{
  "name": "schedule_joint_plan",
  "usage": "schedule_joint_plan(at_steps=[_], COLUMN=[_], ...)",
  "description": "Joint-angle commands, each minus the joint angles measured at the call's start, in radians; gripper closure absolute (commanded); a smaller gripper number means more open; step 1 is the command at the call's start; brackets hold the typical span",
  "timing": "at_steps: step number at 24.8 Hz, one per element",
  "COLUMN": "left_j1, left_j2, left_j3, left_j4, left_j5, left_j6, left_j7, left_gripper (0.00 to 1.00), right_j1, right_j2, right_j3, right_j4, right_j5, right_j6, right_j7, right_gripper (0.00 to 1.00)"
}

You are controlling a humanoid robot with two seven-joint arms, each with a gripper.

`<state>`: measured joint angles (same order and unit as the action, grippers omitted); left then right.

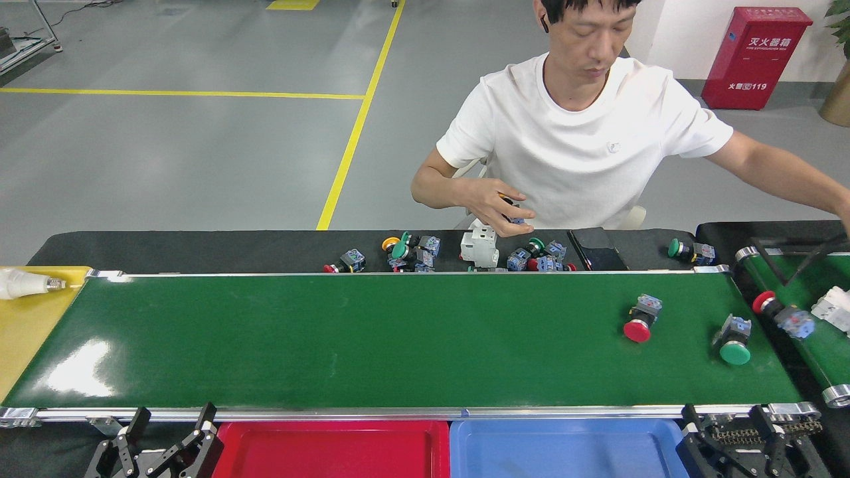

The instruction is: Pick switch part from conveyor to tray

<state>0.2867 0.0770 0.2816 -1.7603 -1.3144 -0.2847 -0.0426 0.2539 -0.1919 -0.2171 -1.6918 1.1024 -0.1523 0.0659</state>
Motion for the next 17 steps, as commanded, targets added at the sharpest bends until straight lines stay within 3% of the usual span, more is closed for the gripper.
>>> schedule_joint_plan(at_steps=[1, 9, 17], left_j1=[0.002, 0.015, 0.006], left_j2=[0.010, -0.008, -0.014], left_j3=[0.005, 0.010, 0.010], left_j4=[-0.010, -0.013, -0.015], left_j5=[-0.002, -0.003, 0.000], left_j6=[-0.018, -0.019, -0.021], left_j7=[0.012, 0.026, 0.026], left_gripper=[0.00, 0.00, 0.00], right_j1=[-0.041, -0.214, -0.366], right_j2=[-0.011, -0.034, -0.035], right_j3=[-0.004, 0.016, 0.131], right_j4=[0.024, 0.201, 0.345], right_j5=[0.007, 0.057, 0.062], right_j6=[0.048, 0.143, 0.204], right_j7=[0.043, 0.064, 0.068], right_gripper=[0.01, 0.01, 0.01])
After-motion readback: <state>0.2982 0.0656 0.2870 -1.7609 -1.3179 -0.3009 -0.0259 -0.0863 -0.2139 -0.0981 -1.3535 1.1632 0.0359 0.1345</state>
